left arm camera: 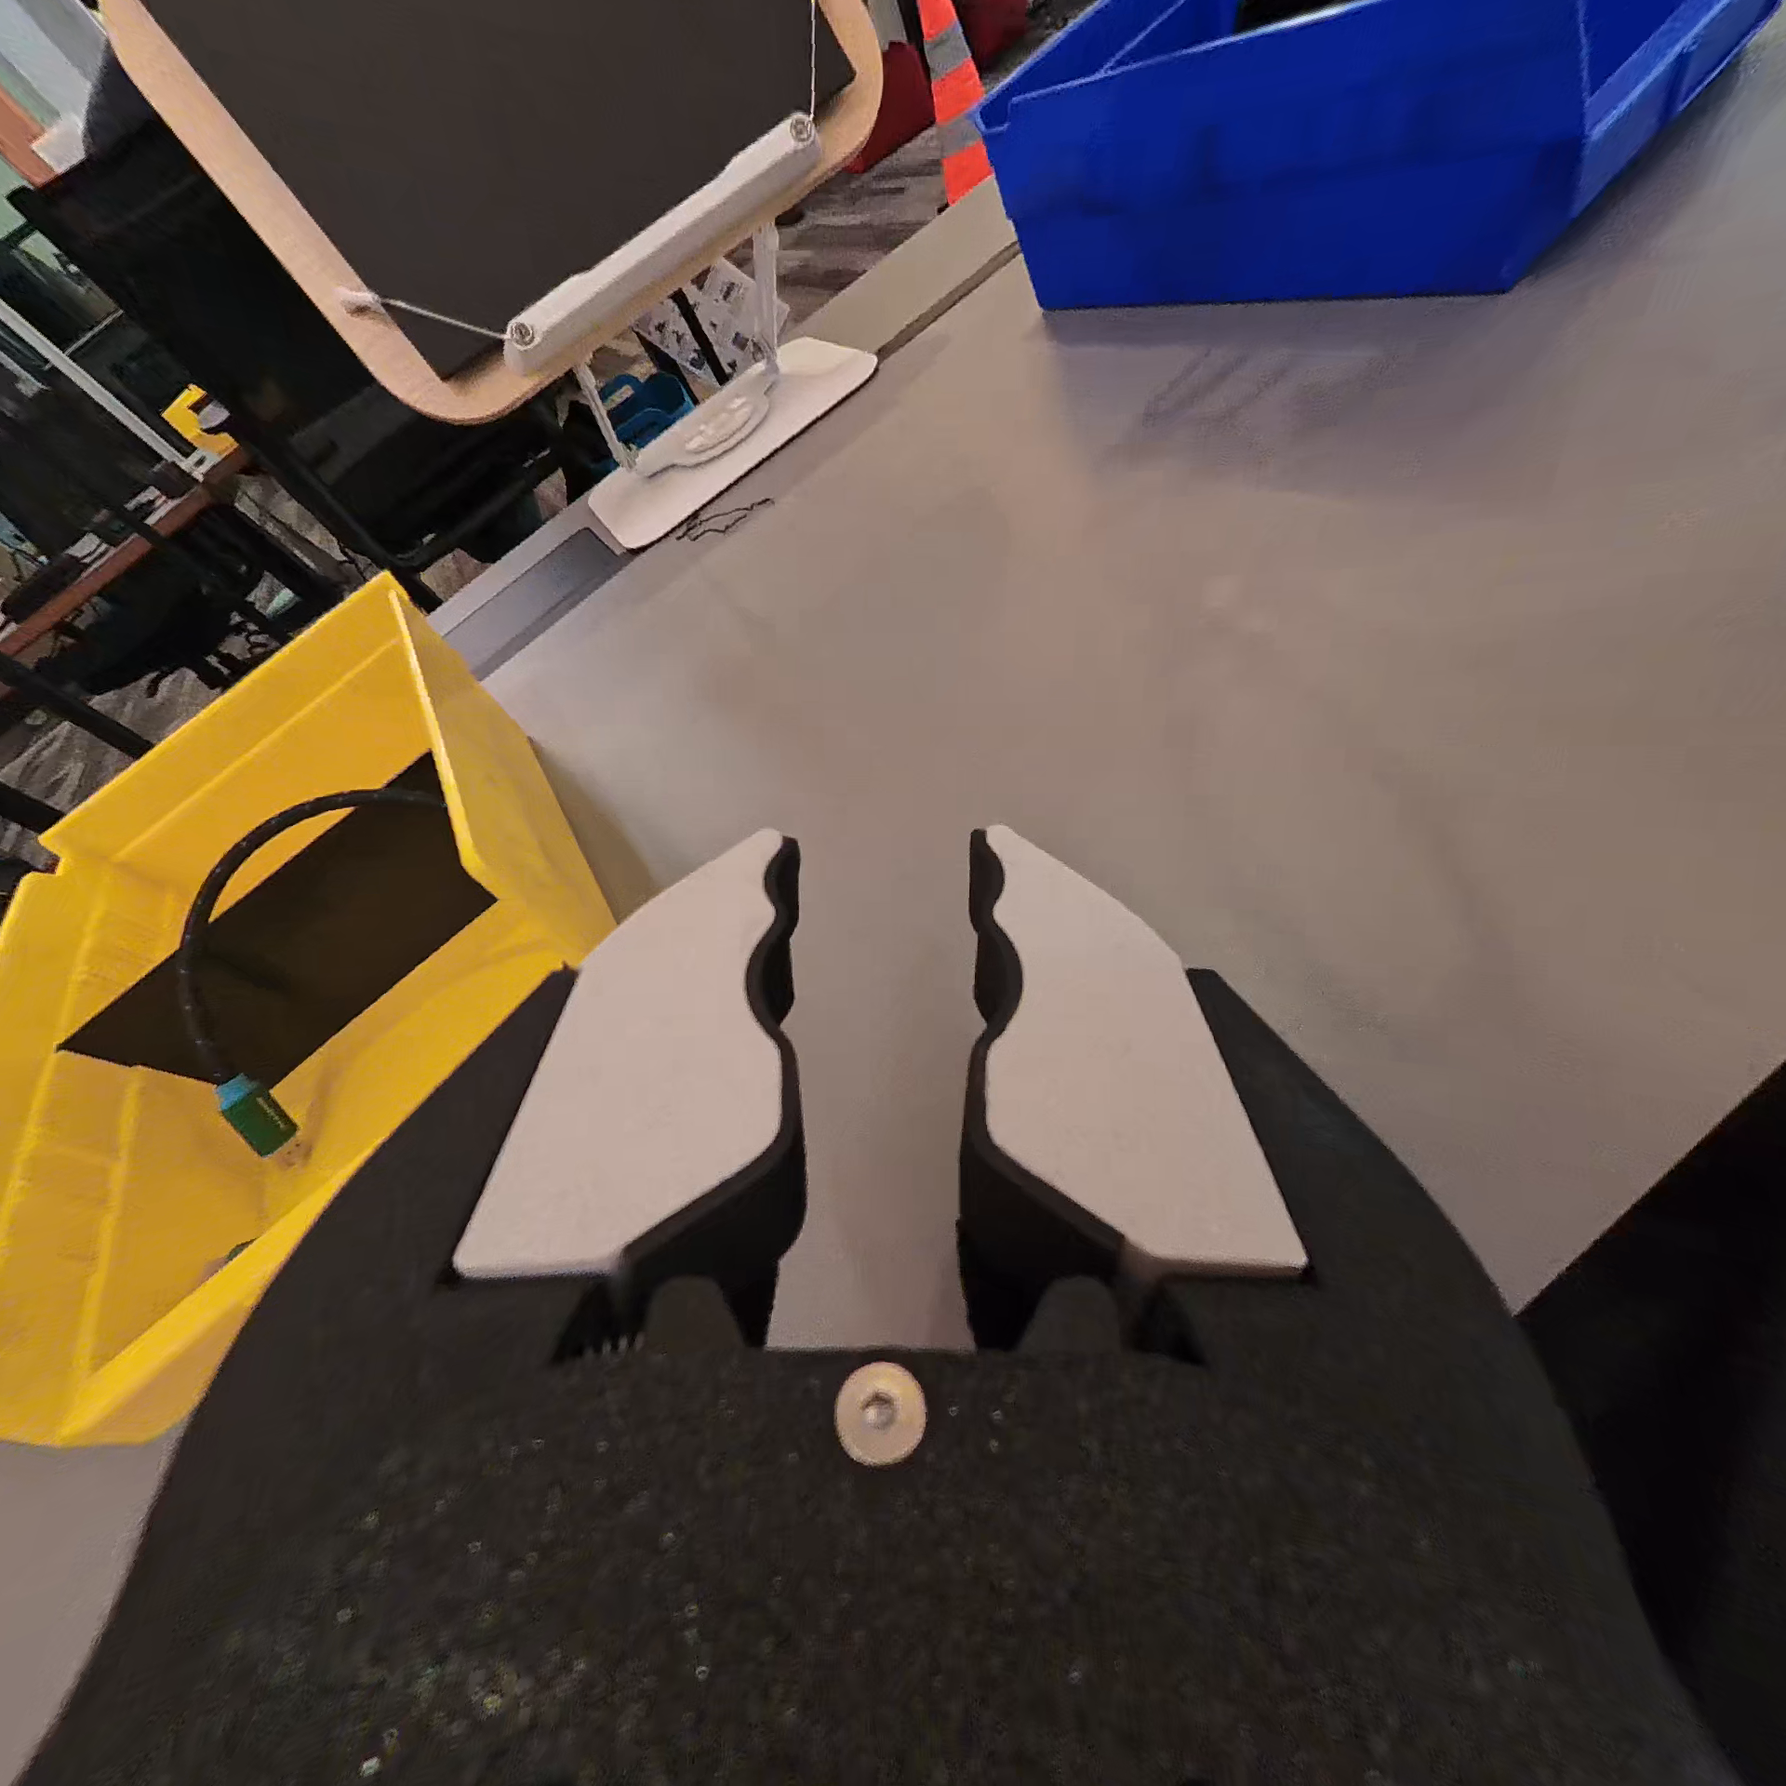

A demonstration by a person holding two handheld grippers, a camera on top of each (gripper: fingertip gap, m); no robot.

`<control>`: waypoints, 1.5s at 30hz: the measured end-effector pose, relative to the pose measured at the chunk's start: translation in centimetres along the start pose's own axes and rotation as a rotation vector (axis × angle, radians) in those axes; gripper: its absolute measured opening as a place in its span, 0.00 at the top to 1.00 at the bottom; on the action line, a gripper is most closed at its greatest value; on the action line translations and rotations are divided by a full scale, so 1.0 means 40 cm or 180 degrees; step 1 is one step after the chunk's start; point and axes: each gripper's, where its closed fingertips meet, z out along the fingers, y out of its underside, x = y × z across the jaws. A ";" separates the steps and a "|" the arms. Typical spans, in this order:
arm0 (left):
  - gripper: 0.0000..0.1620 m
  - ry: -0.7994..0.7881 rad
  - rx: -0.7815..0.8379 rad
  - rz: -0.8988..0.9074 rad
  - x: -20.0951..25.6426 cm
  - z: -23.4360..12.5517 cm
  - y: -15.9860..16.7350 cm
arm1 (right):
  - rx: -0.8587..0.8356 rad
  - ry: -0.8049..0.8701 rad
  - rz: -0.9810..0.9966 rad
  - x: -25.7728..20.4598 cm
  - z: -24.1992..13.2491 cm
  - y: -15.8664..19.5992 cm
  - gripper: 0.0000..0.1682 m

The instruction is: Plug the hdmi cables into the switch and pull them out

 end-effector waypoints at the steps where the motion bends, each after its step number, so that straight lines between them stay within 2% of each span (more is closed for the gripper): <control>1: 0.80 0.0014 0.0002 -0.0001 0.001 0.001 0.000 | -0.0027 0.0128 0.0119 0.044 -0.012 0.037 0.86; 3: 0.80 0.0033 -0.0050 -0.0006 0.002 0.007 0.008 | -0.0212 0.0287 0.0370 0.101 -0.029 0.158 0.87; 5: 0.80 0.0065 -0.0115 0.0006 0.005 0.014 0.020 | -0.0601 0.0433 0.0550 0.132 -0.048 0.325 0.86; 7: 0.81 0.0087 -0.0194 0.0058 0.010 0.020 0.032 | -0.1032 0.0431 0.0732 0.128 -0.075 0.489 0.87; 9: 0.81 0.0075 -0.0271 0.0167 0.014 0.024 0.042 | -0.1307 0.0268 0.0974 0.092 -0.096 0.610 0.87; 12: 0.81 0.0058 -0.0305 0.0271 0.019 0.031 0.047 | -0.1808 0.0049 0.1095 0.029 -0.121 0.756 0.86; 14: 0.81 0.0087 -0.0310 0.0237 0.022 0.035 0.048 | -0.2046 0.0099 0.1032 0.027 -0.135 0.817 0.87; 17: 0.81 0.0120 -0.0339 0.0149 0.020 0.040 0.055 | -0.2593 -0.0168 0.0988 0.005 -0.151 0.894 0.87; 23: 0.81 0.0139 -0.0366 -0.0007 0.010 0.044 0.064 | -0.3285 -0.0506 0.0372 -0.032 -0.122 0.959 0.87; 28: 0.82 0.0136 -0.0374 0.0010 0.011 0.041 0.068 | -0.3767 -0.0796 0.0258 -0.062 -0.113 0.992 0.86; 31: 0.82 0.0192 -0.0373 0.0026 0.022 0.047 0.066 | -0.3797 -0.0846 0.0296 -0.070 -0.109 1.001 0.87; 33: 0.82 0.0211 -0.0386 0.0070 0.029 0.052 0.065 | -0.3688 -0.0927 0.0551 -0.068 -0.109 1.003 0.87; 36: 0.81 0.0242 -0.0408 0.0073 0.037 0.050 0.068 | -0.3543 -0.1001 0.0545 -0.042 -0.113 0.978 0.86; 39: 0.81 0.0219 -0.0455 0.0031 0.029 0.045 0.075 | -0.3853 -0.0917 0.0429 -0.006 -0.147 0.966 0.76; 45: 0.81 0.0203 -0.0473 0.0022 0.021 0.050 0.082 | -0.5117 -0.0982 -0.0670 0.104 -0.288 0.946 0.66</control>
